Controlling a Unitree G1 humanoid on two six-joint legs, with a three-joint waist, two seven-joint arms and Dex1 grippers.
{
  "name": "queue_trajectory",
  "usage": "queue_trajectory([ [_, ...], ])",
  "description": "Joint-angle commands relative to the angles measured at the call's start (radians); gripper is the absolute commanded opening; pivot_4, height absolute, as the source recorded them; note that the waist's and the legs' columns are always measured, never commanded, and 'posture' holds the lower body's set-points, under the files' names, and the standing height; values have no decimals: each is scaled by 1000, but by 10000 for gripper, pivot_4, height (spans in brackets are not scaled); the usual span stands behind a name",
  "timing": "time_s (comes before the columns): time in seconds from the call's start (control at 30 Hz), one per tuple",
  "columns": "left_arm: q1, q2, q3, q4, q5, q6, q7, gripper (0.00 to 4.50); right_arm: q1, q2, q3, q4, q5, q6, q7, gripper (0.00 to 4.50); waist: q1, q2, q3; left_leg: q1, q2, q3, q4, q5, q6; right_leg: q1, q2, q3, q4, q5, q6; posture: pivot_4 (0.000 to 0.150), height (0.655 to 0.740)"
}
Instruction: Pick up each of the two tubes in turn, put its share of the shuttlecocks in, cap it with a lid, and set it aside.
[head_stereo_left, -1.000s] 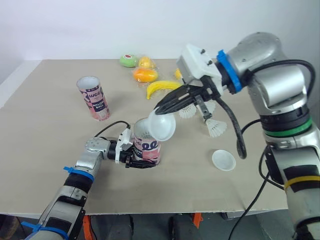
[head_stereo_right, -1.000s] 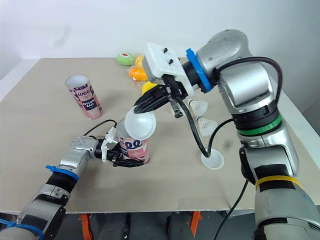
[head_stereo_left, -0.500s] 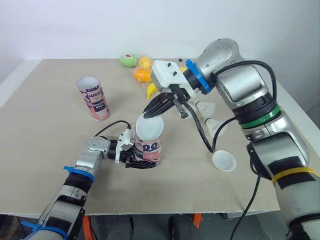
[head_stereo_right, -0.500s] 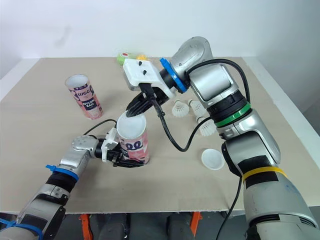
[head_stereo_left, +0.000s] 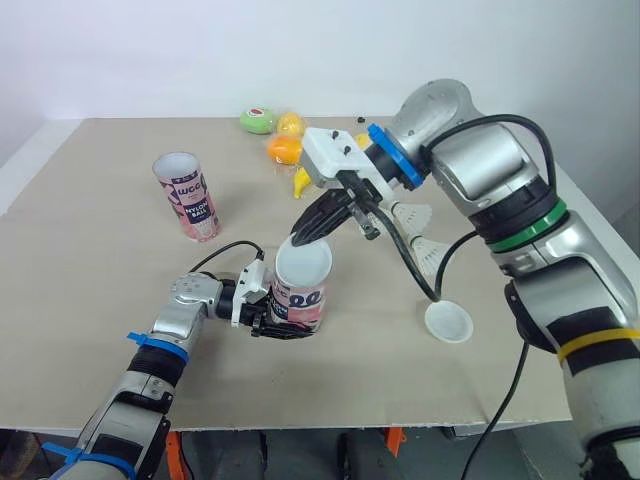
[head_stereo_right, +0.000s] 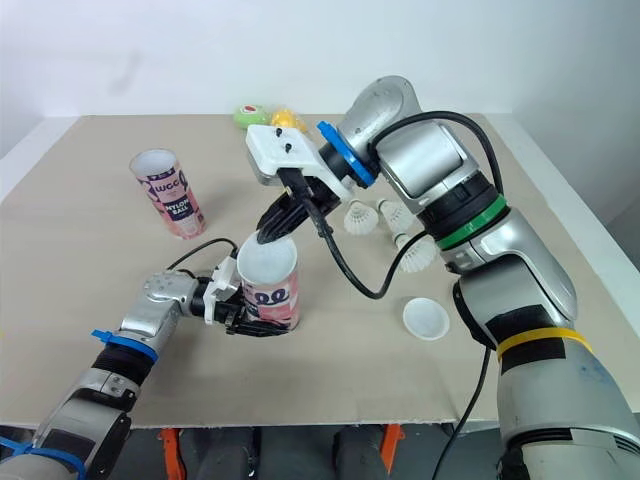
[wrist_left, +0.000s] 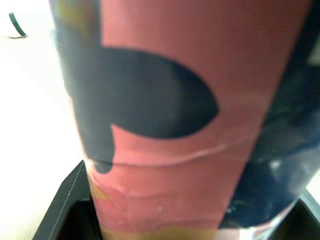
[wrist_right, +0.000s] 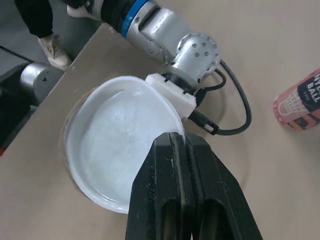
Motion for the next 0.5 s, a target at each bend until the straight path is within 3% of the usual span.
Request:
queue_trajectory([
  [0.03,30,-4,-35,35,39,15,3,27876,-85,-3,-38,46,35,-22,40,646,1,0,0,0,0,0,0,0,0,0,0,0,0,0,0,1500,6895],
  [0.5,31,-5,-29,42,40,10,5,27876,-24,-48,48,-55,81,-20,40,646,0,0,0,0,0,0,0,0,0,0,0,0,0,0,0,1500,6895],
])
